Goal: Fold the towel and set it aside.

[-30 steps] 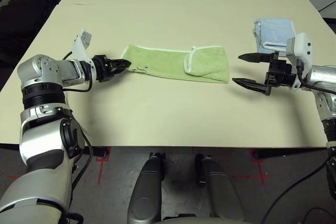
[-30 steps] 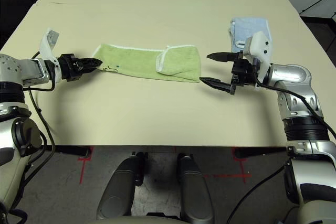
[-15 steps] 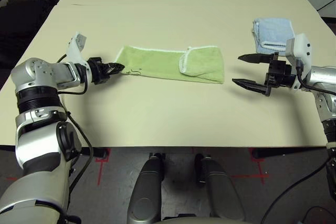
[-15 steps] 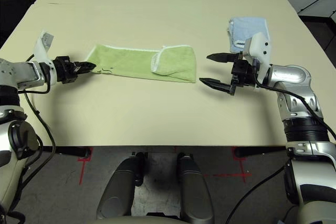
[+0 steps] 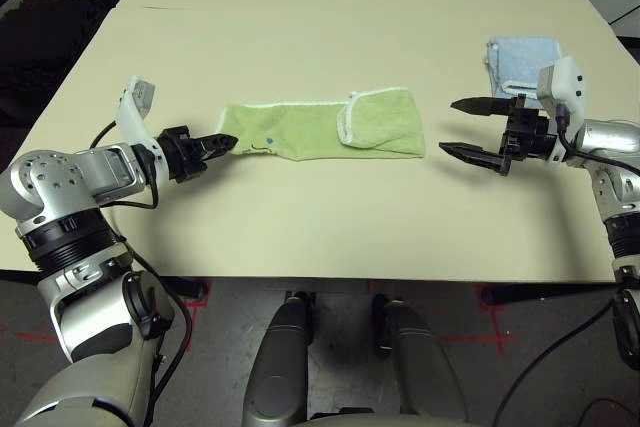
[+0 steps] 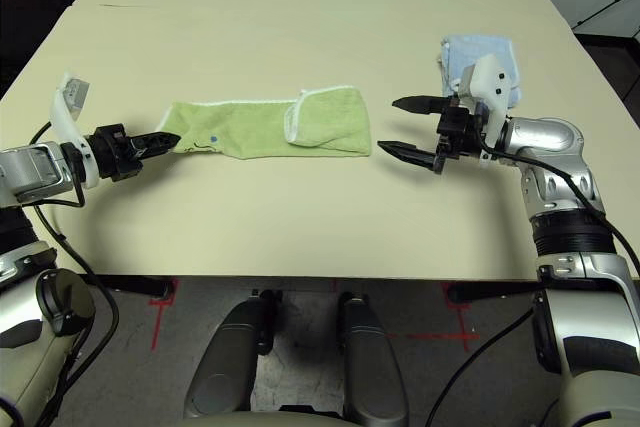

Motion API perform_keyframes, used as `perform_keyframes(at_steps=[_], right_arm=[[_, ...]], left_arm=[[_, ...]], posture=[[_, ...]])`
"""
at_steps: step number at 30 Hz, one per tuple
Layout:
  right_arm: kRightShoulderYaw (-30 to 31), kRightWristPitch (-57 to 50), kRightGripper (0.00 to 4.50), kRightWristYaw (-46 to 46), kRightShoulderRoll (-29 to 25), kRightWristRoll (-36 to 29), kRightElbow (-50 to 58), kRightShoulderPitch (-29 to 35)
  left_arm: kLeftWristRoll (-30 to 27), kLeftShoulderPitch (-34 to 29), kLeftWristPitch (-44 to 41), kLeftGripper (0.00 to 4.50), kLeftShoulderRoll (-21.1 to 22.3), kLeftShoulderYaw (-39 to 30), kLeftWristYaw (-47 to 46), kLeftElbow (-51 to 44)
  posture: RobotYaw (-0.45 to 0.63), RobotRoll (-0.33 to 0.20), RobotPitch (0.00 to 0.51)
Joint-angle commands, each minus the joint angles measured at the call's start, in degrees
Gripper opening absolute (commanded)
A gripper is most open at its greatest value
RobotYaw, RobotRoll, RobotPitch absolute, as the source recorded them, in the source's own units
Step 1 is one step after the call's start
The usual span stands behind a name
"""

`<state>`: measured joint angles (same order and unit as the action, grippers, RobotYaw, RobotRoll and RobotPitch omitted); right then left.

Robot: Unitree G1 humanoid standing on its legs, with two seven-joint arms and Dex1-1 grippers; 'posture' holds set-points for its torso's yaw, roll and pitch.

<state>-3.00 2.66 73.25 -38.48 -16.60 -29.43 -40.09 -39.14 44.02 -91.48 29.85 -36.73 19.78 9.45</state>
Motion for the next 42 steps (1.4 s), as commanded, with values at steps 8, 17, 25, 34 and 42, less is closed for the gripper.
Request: perform_keyframes(at_steps=[8, 17, 25, 34, 42], right_arm=[[0.44, 0.7, 4.5, 0.7, -0.11, 0.73, -0.41, -0.06], [0.41, 0.69, 4.5, 0.57, -0.12, 0.8, -0.21, 0.09], [0.35, 0.7, 4.5, 0.28, -0.2, 0.93, -0.21, 0.22], [-0.79, 1.34, 4.5, 0.25, -1.75, 1.32, -3.43, -0.12], [-2.35, 2.63, 4.5, 1.88, -4.97, 0.57, -6.93, 0.88]], left_arm=[[2.18, 1.45, 3.14, 0.02, 8.72, 6.35, 3.15, 6.79], [2.57, 2.28, 7.76, 0.02, 12.49, 11.87, 7.28, 11.17], [-0.14, 10.41, 9.21, 0.02, 9.87, 18.06, 10.79, 5.0], [-6.28, 19.33, 3.7, 0.02, -0.09, 20.27, 12.51, -3.52], [-6.1, 20.61, 6.11, 0.02, -2.03, 26.97, 15.81, -2.71]], posture=[[0.12, 0.0, 0.188], [0.12, 0.0, 0.191], [0.12, 0.0, 0.189], [0.11, 0.0, 0.185], [0.1, 0.0, 0.189]])
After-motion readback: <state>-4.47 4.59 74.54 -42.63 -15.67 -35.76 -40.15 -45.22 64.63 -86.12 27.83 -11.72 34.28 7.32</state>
